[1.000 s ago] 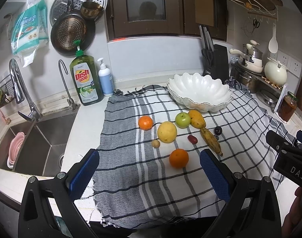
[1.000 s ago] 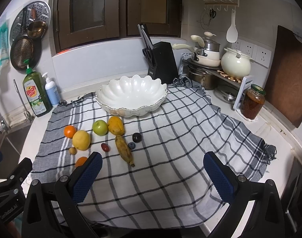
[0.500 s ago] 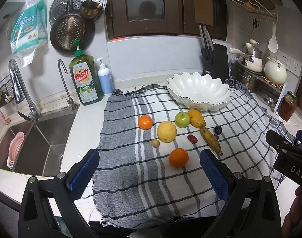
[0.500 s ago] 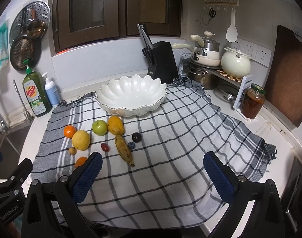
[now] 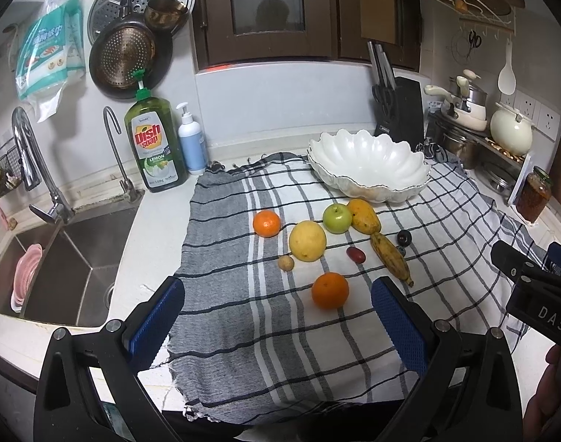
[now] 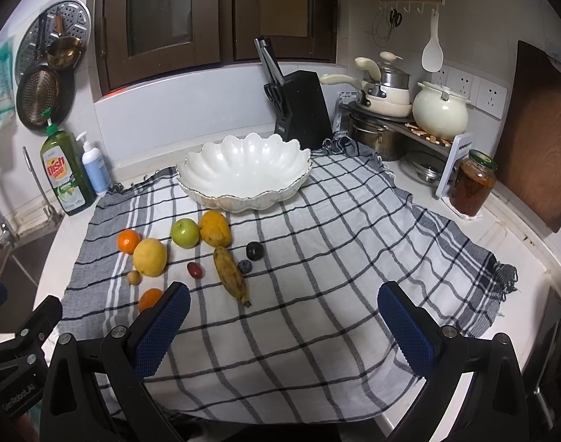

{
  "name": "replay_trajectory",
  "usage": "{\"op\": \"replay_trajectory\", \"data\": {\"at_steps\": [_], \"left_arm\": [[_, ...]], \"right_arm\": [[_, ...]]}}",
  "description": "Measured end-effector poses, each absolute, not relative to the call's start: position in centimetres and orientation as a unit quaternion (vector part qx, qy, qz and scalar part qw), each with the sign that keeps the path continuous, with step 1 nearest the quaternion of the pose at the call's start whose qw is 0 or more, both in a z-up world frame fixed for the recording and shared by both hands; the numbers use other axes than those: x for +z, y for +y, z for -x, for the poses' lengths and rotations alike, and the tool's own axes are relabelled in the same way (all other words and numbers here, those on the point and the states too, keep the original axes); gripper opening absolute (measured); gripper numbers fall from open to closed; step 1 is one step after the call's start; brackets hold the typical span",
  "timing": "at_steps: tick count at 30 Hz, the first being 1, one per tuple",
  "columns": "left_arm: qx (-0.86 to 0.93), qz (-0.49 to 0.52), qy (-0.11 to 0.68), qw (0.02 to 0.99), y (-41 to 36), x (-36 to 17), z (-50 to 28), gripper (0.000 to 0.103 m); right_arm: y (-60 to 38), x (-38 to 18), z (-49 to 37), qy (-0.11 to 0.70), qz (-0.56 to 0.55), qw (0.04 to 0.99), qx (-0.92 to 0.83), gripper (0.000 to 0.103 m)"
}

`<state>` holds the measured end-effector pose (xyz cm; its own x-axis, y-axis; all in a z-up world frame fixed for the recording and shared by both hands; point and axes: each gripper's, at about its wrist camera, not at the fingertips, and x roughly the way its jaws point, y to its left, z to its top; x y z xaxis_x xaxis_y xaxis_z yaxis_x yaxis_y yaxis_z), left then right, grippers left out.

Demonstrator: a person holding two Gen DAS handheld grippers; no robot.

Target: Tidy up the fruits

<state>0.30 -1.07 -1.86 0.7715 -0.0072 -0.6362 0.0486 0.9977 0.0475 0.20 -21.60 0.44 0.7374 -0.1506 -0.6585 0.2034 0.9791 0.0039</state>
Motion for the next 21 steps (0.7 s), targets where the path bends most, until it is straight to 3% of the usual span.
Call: {"op": "replay_trajectory", "data": {"at_steps": [21], "left_arm": [[-0.031,-0.030,0.363,0.931,-1.3,-3.8,-3.1,0.103]], "right_arm": [[-21.7,-2.4,-2.4,0.363,-0.039,0.926,-0.094,0.103]]}}
